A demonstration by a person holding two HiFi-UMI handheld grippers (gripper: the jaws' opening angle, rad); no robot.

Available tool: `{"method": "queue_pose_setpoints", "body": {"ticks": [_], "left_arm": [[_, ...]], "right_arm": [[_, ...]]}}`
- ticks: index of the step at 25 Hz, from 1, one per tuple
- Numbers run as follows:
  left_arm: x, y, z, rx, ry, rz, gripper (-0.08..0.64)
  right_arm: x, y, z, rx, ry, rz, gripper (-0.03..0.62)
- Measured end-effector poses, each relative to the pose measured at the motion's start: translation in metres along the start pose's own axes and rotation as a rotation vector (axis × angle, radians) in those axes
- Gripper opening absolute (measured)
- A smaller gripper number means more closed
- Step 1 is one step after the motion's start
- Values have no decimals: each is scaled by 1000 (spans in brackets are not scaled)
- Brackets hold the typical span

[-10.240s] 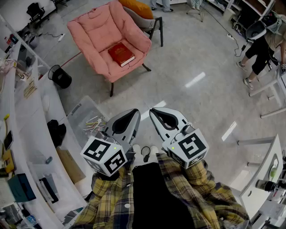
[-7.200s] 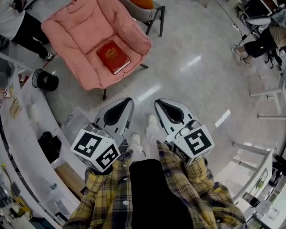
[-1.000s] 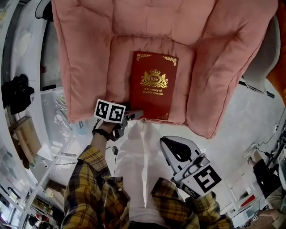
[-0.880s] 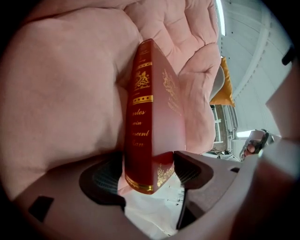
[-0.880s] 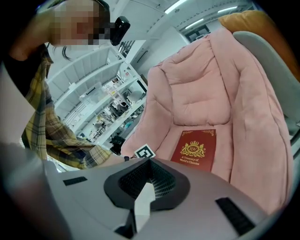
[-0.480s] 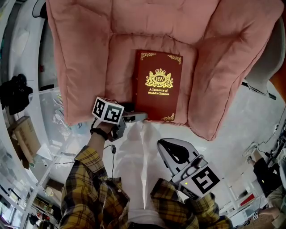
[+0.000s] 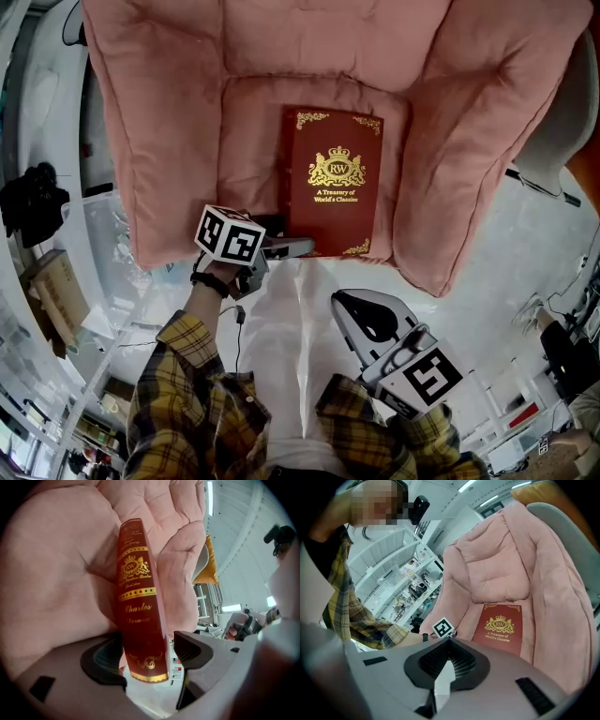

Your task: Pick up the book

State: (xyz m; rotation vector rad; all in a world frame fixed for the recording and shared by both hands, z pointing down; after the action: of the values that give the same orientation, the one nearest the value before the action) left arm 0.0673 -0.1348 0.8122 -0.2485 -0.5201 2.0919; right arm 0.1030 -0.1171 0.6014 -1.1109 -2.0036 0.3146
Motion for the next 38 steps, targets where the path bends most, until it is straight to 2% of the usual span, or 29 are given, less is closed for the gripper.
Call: {"method": "queue_pose_setpoints", "body": {"ticks": [3,4,6,9,15,19,24,27,32,38], "left_arm": [[-14,-3,-4,15,1,-38,333],[-19,-5,-8,37,-6,-51,293],[-29,-15,-19,56,-36,-46,278],[-31,-29,-28,18,-68,7,278],[-26,-13,-19,2,-27,-21,255],[-28,-20,-38,-18,-18,-44,247],[-27,-18,-65,-19,30,-83,244],[-38,-11,-81,-14,58,-127,242],[-31,14,-116,-6,109,-173,242],[-47,48,-169,-22,55,-232,242]], "right_arm": [[0,-2,-1,-2,-5,2,17],[1,-3,-2,-2,-5,2,17],[1,-4,-5,-1,-6,1,17],[-2,5,-10,5,-6,-9,17],[-2,0,-6,12,7,-7,17],[-11,25,-8,22,27,-31,17],[-26,52,-5,34,60,-49,17],[-39,62,-4,46,89,-68,17],[-58,87,17,63,116,-89,17],[-87,120,32,79,173,-143,17]]}}
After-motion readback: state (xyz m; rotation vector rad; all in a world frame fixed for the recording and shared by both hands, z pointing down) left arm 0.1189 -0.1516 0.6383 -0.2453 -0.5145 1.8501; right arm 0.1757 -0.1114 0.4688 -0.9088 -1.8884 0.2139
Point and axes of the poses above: the fingertips, and each gripper's own axes: y backward along the fingers, z to its left, x out of its underside, the point moved 1 cm from there along y, backward along the fingers, and after that the axes turned 2 degrees about -x, right-handed, at the moved point
